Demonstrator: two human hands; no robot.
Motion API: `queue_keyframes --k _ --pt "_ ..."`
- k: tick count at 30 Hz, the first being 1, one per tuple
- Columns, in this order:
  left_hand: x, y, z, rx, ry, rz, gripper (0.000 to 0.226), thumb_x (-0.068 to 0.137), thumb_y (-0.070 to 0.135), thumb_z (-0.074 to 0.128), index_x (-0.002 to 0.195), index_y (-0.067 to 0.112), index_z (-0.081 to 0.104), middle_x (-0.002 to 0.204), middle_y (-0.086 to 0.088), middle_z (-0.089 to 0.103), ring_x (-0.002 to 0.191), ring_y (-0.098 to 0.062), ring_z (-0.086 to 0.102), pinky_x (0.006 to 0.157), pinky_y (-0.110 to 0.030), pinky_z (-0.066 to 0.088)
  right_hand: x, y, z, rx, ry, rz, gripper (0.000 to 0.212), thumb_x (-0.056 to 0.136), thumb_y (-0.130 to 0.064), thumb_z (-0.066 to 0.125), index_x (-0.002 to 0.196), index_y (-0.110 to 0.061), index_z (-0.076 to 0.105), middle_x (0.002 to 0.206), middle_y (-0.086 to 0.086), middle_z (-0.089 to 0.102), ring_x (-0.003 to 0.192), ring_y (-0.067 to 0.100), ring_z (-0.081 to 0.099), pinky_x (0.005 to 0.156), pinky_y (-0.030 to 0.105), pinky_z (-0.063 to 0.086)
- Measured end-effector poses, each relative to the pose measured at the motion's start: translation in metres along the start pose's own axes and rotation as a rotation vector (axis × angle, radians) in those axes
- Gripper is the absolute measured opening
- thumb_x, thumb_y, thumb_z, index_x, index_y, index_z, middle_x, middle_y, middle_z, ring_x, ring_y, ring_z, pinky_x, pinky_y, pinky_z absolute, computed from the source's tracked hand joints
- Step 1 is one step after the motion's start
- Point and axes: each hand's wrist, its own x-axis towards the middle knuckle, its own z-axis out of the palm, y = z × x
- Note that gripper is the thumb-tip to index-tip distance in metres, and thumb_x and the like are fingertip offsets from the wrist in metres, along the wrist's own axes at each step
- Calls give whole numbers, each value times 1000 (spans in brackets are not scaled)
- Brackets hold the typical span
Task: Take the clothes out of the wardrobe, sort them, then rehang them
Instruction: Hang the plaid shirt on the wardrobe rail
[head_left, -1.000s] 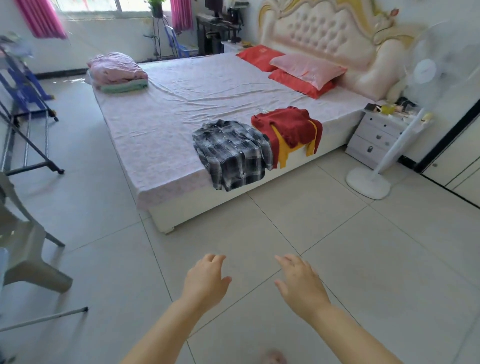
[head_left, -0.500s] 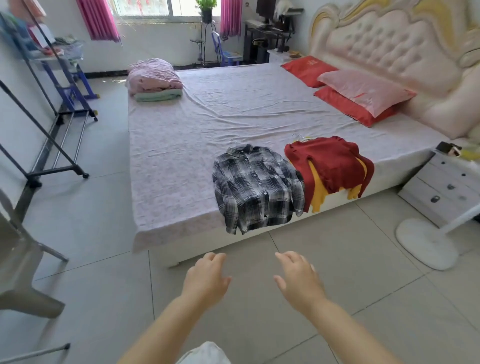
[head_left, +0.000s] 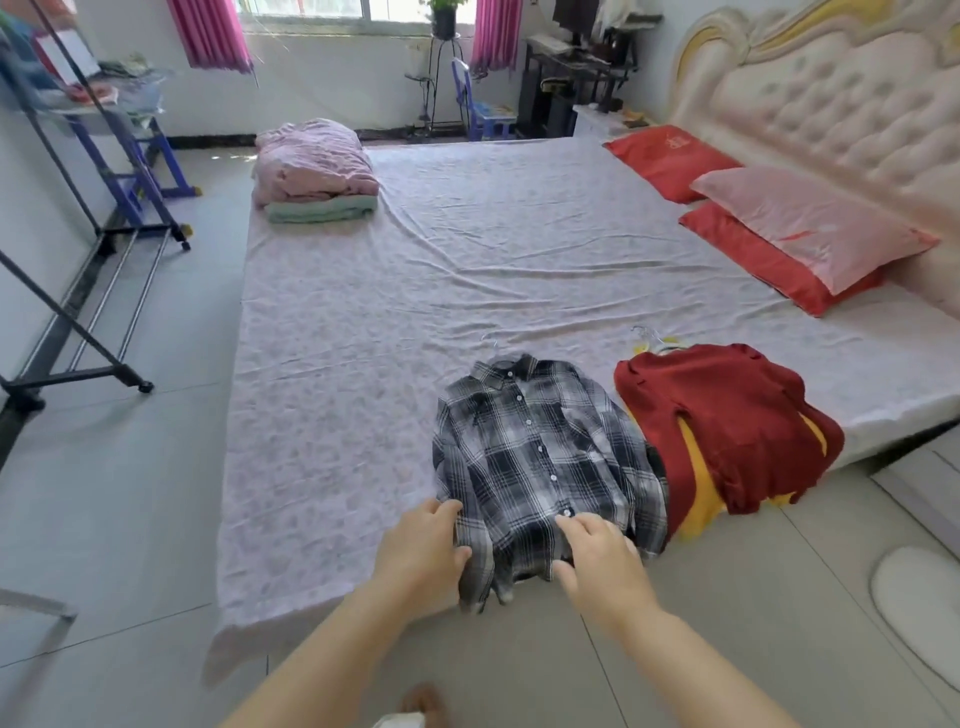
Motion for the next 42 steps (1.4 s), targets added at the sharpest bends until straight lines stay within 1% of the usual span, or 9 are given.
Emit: queue_keyframes --k 7,11,15,20,24,30,35,39,42 --pt "108 7 -48 -47 11 -38 53 94 34 48 141 23 28 141 1 36 121 -20 45 93 -35 45 128 20 -42 44 1 1 53 94 -36 46 142 -20 31 140 -2 38 130 17 33 108 31 27" --pt "169 13 -62 -57 14 -107 53 94 35 47 141 22 28 142 1 35 124 -21 42 97 -38 42 212 37 -63 52 -27 -47 53 95 -34 47 142 -17 31 141 2 38 132 20 32 109 35 28" --pt "234 23 -74 -91 14 -228 55 93 36 48 143 23 27 144 1 34 128 -20 39 99 -36 41 299 57 -74 71 -123 -118 53 95 -33 47 143 -16 31 142 2 37 131 20 33 108 37 31" --pt "307 40 -72 -183 10 -327 55 94 36 47 143 22 26 143 0 34 128 -19 38 102 -35 38 402 86 -76 104 -213 -128 51 95 -31 49 141 -15 34 141 6 39 128 23 37 103 34 36" --pt "357 40 -58 -228 -5 -364 55 95 38 45 144 23 24 146 3 30 132 -16 33 106 -35 34 478 103 -54 113 -290 -116 52 94 -30 50 141 -14 33 143 8 36 130 25 37 105 38 36" --pt "430 14 -27 -262 0 -415 55 95 40 44 144 26 23 144 6 30 130 -13 35 103 -30 36 576 114 7 97 -348 -83 52 94 -30 49 141 -14 34 142 9 38 132 27 33 105 39 35" --pt "478 -12 6 -309 -7 -462 56 95 39 44 144 25 22 146 7 28 131 -12 32 106 -30 34 640 115 63 14 -326 -115 49 94 -31 51 138 -13 38 138 9 44 127 27 40 103 40 38" --pt "501 -28 33 -311 -24 -461 55 95 39 44 144 24 22 145 8 28 131 -11 31 107 -27 32 674 113 100 -60 -267 -142 39 94 -30 49 129 -14 45 127 6 50 116 25 45 97 37 40" --pt "509 -36 50 -307 -47 -454 55 95 38 44 143 24 23 144 8 28 132 -12 31 109 -30 29 687 113 124 -107 -226 -146 35 93 -31 50 124 -16 46 122 4 53 110 24 48 96 37 38"
